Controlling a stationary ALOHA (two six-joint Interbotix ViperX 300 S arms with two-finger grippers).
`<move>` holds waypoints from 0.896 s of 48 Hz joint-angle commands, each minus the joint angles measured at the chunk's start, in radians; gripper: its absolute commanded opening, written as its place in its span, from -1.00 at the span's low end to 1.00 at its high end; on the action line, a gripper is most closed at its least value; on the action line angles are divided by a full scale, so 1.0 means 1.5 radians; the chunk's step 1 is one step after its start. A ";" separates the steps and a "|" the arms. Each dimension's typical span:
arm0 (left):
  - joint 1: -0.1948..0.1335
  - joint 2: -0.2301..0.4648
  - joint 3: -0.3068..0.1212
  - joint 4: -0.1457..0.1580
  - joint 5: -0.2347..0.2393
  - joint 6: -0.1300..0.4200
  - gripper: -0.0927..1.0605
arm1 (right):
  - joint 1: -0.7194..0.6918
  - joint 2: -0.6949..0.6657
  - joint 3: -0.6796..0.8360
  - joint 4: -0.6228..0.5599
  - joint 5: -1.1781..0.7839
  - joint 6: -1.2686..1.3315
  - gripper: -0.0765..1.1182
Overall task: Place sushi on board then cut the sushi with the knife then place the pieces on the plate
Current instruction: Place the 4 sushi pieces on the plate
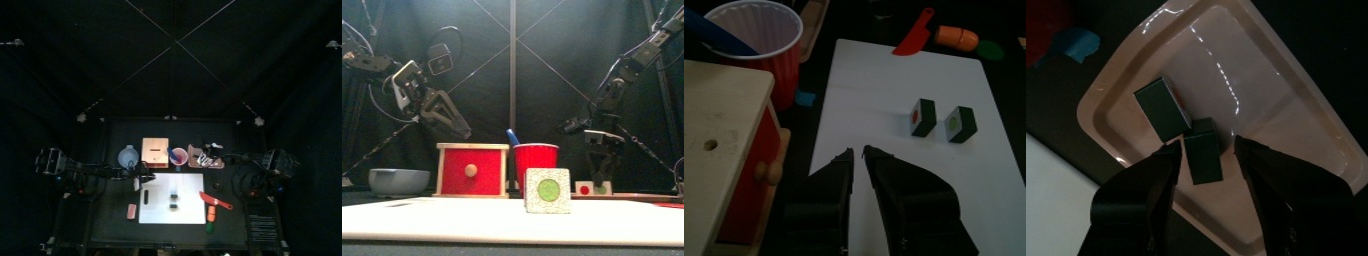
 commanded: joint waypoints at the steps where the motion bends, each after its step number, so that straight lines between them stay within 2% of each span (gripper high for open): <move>1: 0.002 -0.002 -0.008 0.000 -0.003 0.001 0.20 | 0.002 -0.056 -0.022 -0.002 0.024 -0.001 0.50; 8: 0.002 -0.002 -0.010 0.000 -0.003 0.000 0.20 | 0.048 -0.095 -0.043 0.000 0.034 -0.003 0.50; 17: 0.002 -0.002 -0.010 0.000 -0.003 -0.001 0.20 | 0.182 -0.105 -0.076 -0.005 0.034 -0.004 0.50; 32: 0.002 -0.002 -0.011 0.000 -0.003 -0.001 0.20 | 0.357 -0.044 -0.135 -0.030 -0.008 0.000 0.50; 43: 0.002 -0.003 -0.011 0.000 -0.003 -0.001 0.20 | 0.408 0.016 -0.172 -0.024 -0.046 0.002 0.50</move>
